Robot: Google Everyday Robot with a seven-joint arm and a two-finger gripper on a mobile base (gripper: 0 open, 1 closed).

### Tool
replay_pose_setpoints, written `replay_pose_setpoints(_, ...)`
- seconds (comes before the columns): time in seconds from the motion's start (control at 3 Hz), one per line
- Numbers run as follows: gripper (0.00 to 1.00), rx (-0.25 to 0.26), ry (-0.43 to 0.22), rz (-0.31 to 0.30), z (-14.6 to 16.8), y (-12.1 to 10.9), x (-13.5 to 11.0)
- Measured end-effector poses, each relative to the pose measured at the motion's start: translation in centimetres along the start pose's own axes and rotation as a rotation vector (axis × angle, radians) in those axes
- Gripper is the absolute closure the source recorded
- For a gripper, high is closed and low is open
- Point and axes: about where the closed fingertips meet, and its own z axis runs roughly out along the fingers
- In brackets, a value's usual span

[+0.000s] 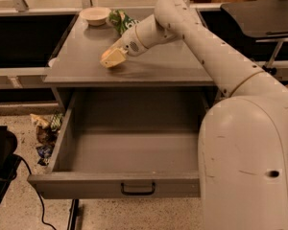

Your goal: Place orange into top drawer

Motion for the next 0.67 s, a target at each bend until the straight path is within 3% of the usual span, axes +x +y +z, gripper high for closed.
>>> replay_pose_setpoints(0.33,0.89,0.014,-0.102,-0.063,-3.65,0.70,-3.03)
replay_pose_setpoints(0.67,1.00,0.007,-0.099,-0.068,-3.13,0.83,-2.91)
